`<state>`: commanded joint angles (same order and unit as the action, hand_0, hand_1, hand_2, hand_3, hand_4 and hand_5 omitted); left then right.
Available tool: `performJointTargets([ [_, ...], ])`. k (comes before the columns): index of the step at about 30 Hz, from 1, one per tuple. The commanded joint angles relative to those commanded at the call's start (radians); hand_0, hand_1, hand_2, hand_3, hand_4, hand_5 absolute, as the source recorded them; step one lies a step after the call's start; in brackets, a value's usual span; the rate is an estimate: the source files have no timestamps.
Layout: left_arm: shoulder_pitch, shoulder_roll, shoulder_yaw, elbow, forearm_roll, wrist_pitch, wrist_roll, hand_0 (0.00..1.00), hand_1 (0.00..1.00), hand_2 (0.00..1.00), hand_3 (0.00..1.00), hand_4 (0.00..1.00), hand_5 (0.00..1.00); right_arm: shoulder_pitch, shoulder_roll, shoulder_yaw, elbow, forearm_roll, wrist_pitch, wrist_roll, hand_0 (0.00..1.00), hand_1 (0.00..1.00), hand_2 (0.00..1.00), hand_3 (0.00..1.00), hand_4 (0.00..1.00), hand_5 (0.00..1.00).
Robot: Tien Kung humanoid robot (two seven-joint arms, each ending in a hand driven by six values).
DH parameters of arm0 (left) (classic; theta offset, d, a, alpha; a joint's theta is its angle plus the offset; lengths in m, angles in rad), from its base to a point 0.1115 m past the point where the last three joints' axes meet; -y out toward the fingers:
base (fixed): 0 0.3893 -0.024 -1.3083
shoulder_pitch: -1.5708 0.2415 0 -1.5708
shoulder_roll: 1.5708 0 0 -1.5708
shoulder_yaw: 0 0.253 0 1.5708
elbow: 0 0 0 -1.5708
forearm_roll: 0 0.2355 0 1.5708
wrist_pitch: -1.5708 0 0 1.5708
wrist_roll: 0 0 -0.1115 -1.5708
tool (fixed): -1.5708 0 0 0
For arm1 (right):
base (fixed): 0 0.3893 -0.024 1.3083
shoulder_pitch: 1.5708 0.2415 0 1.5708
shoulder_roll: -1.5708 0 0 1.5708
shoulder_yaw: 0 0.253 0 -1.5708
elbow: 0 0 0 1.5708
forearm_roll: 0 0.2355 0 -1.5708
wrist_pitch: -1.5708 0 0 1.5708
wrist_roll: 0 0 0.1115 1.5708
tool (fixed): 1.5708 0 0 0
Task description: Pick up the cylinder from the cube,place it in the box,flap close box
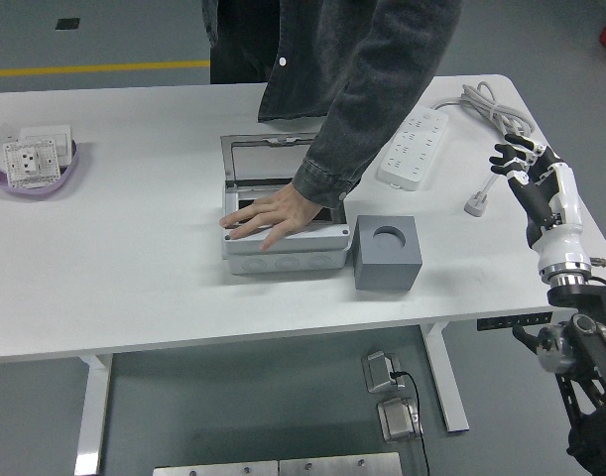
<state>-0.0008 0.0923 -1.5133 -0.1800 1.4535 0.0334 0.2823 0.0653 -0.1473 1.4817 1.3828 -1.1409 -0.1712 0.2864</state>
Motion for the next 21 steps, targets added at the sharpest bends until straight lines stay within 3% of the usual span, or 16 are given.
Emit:
performJointTargets([
  [21,0.007,0.001,0.000,0.000,0.000,0.000,0.001,0.694,0.685,0.686,0.809,0.735,0.366,-0.012,0.006,0.015,-0.002,-0.046,-0.003,-0.008,0.637,0.582,0.642,0.647,0.647,0.367],
])
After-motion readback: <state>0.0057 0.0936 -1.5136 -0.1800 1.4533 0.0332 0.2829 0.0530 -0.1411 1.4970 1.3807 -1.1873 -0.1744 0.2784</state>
